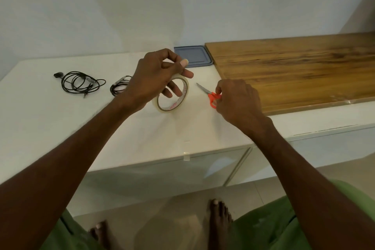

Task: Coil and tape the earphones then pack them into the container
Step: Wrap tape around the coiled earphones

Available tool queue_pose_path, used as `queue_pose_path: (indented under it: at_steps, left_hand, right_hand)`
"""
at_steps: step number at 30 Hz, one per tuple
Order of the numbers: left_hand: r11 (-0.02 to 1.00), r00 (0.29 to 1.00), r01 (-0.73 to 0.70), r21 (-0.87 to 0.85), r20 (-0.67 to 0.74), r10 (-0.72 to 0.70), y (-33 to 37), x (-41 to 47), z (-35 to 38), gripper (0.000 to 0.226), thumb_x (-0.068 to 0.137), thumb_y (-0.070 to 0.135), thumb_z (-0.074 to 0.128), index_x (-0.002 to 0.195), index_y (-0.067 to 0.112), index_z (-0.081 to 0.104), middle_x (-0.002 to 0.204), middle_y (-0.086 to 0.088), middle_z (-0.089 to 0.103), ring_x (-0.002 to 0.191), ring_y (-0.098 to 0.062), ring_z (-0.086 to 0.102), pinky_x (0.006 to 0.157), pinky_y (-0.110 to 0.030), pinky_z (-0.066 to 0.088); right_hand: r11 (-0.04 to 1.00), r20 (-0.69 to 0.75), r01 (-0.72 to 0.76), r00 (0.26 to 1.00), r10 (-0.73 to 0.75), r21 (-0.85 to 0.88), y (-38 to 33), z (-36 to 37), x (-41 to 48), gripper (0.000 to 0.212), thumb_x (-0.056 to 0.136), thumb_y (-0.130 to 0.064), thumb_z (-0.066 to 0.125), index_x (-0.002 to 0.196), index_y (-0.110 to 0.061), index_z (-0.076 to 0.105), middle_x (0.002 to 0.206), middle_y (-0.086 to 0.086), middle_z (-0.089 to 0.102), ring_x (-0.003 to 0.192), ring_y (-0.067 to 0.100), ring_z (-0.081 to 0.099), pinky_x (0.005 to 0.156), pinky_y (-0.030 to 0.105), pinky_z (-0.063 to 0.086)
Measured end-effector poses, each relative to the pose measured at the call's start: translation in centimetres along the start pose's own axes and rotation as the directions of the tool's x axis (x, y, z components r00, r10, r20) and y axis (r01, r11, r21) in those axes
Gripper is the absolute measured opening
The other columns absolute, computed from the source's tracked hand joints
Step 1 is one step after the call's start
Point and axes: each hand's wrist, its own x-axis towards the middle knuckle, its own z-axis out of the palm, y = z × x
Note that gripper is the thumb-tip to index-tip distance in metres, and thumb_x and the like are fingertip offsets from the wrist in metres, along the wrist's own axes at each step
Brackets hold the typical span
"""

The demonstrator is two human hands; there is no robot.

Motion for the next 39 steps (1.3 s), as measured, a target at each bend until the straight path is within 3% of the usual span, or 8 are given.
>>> queue_pose_path:
  at_steps: [5, 9, 14, 20, 26, 31, 36, 39]
  left_hand:
    - [0.992, 0.996, -0.076, 0.097, -0.034, 0.08, -0.2, -0.2, 0.4, 0.029, 0.099, 0.036, 0.054, 0.103, 0.007, 0.058, 0.091, 0.004, 0.078, 0.041, -0.021, 0.061, 0.037, -0.021, 0.044]
    - [0.984, 0.99, -0.125, 0.125, -0.054, 0.133, -0.6, -0.1, 0.2, 0.027, 0.101, 0.033, 0.051, 0.104, 0.007, 0.054, 0.094, 0.003, 0.077, 0.036, -0.018, 0.056, 0.034, -0.019, 0.04]
    - [0.983, 0.993, -0.108, 0.15, -0.038, 0.115, -0.7, 0.0, 0.1, 0.026, 0.102, 0.034, 0.048, 0.103, 0.009, 0.053, 0.092, 0.007, 0.077, 0.037, -0.019, 0.056, 0.033, -0.019, 0.039]
    - [0.974, 0.993, -0.119, 0.193, 0.0, 0.122, -0.4, -0.1, 0.0, 0.027, 0.103, 0.035, 0.046, 0.103, 0.008, 0.052, 0.105, 0.006, 0.075, 0.041, -0.022, 0.059, 0.033, -0.019, 0.039]
    - [0.977, 0.992, -0.128, 0.171, 0.015, 0.128, -0.3, -0.4, -0.2, 0.027, 0.102, 0.036, 0.048, 0.103, 0.01, 0.048, 0.107, 0.007, 0.075, 0.038, -0.025, 0.06, 0.03, -0.021, 0.037]
    - [0.978, 0.992, -0.123, 0.168, -0.011, 0.126, -0.4, -0.4, -0.1, 0.027, 0.103, 0.036, 0.047, 0.104, 0.009, 0.048, 0.102, 0.006, 0.076, 0.035, -0.027, 0.058, 0.03, -0.021, 0.037]
    - [0.983, 0.996, -0.082, 0.165, -0.024, 0.087, -0.2, -0.5, -0.1, 0.024, 0.104, 0.032, 0.043, 0.103, 0.008, 0.044, 0.094, 0.004, 0.077, 0.034, -0.027, 0.058, 0.029, -0.022, 0.04]
    - [0.98, 0.995, -0.091, 0.179, -0.03, 0.098, -0.1, -0.6, 0.0, 0.022, 0.105, 0.031, 0.042, 0.102, 0.009, 0.042, 0.094, 0.002, 0.077, 0.033, -0.027, 0.057, 0.029, -0.02, 0.039]
  right_hand:
    - [0.998, 0.051, 0.018, 0.999, -0.015, -0.064, -0.4, -0.4, -0.3, 0.023, 0.09, -0.033, 0.067, 0.089, -0.015, 0.052, 0.071, -0.004, 0.04, 0.07, 0.014, 0.046, 0.063, 0.03, 0.033]
    - [0.996, 0.09, 0.054, 0.995, -0.047, -0.07, -0.8, -0.3, -0.6, 0.02, 0.09, -0.029, 0.066, 0.09, -0.015, 0.051, 0.071, -0.005, 0.037, 0.069, 0.015, 0.044, 0.064, 0.031, 0.033]
    - [0.997, 0.126, 0.042, 0.991, -0.035, -0.057, -0.6, -0.7, 0.0, 0.033, 0.082, -0.039, 0.075, 0.103, -0.015, 0.066, 0.083, -0.001, 0.058, 0.076, 0.015, 0.056, 0.065, 0.03, 0.04]
    - [0.997, 0.177, 0.036, 0.984, -0.023, -0.068, -0.9, -0.9, 0.6, 0.037, 0.079, -0.037, 0.078, 0.105, -0.014, 0.065, 0.082, -0.001, 0.053, 0.077, 0.016, 0.055, 0.067, 0.031, 0.044]
    - [0.999, 0.211, 0.049, 0.976, -0.049, 0.006, -0.9, -0.9, 0.3, 0.038, 0.078, -0.037, 0.078, 0.105, -0.015, 0.064, 0.087, -0.001, 0.057, 0.081, 0.016, 0.056, 0.067, 0.03, 0.043]
    - [0.994, 0.271, 0.1, 0.959, -0.088, -0.031, -0.9, -1.2, 0.1, 0.042, 0.077, -0.042, 0.077, 0.107, -0.017, 0.063, 0.089, -0.004, 0.055, 0.082, 0.015, 0.054, 0.071, 0.03, 0.043]
    - [0.96, 0.15, 0.223, 0.969, -0.198, -0.172, -1.2, -0.9, -0.7, 0.031, 0.078, -0.039, 0.074, 0.095, -0.018, 0.059, 0.07, -0.006, 0.042, 0.071, 0.014, 0.046, 0.062, 0.03, 0.033]
    - [0.927, 0.112, 0.276, 0.96, -0.255, -0.253, -1.6, -0.6, -1.3, 0.028, 0.083, -0.031, 0.069, 0.084, -0.019, 0.044, 0.063, -0.006, 0.033, 0.06, 0.012, 0.036, 0.055, 0.029, 0.025]
